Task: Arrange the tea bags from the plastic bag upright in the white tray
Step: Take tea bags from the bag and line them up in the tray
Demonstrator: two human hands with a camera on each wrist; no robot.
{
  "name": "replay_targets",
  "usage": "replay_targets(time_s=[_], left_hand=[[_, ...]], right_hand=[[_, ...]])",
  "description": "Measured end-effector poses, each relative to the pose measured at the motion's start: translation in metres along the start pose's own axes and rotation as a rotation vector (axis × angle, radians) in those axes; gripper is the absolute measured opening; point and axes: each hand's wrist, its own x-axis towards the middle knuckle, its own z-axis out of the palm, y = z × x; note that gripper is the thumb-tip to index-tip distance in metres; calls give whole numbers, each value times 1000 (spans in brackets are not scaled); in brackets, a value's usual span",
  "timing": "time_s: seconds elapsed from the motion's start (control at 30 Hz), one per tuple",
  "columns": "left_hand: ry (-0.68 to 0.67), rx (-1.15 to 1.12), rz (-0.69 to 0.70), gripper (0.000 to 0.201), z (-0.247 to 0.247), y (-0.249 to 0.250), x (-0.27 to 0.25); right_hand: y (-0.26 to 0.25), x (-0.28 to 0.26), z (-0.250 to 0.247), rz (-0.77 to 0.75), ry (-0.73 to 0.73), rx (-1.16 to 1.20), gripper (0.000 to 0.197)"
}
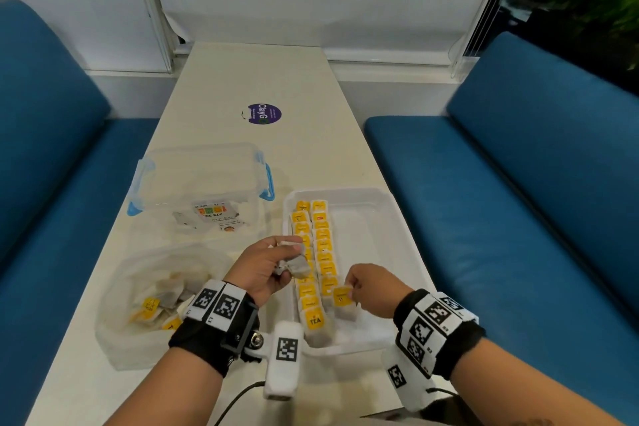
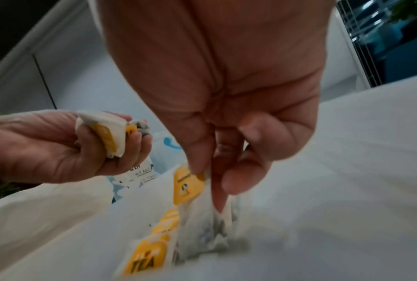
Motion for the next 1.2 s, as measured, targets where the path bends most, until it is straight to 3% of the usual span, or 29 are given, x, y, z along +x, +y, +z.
replay_targets(time_s=[0.13, 0.23, 0.3, 0.47, 0.63, 0.8, 0.9, 1.0, 1.1, 1.2], left_hand=[[-6, -4, 3, 12, -2, -2, -2], [-13, 10, 4, 11, -3, -5, -3], [-19, 16, -1, 11, -4, -7, -3], [-36, 29, -20, 11, -8, -13, -2], [-59, 53, -34, 12, -9, -17, -2], [-105, 57, -56, 16, -6, -18, -2], [-142, 37, -70, 19, -2, -16, -3], [-185, -44, -103, 19, 5, -14, -3], [-217, -120, -131, 14, 13, -13, -4], [-242, -119, -132, 12, 23, -9, -4]], right_hand=[[-7, 9, 6, 28, -120, -72, 10], [-9, 15, 8, 118, -176, -70, 31], [-9, 18, 9, 160, -181, -45, 30], [-8, 24, 10, 204, -136, 58, 26], [-8, 21, 13, 276, -36, 382, 22], [-3, 14, 9, 247, 65, 527, 15], [-3, 7, -3, 134, 185, 487, 16], [-15, -10, -18, -199, 282, 375, 29], [-32, -27, -26, -483, 276, 224, 32], [-35, -29, -27, -528, 243, 69, 34]])
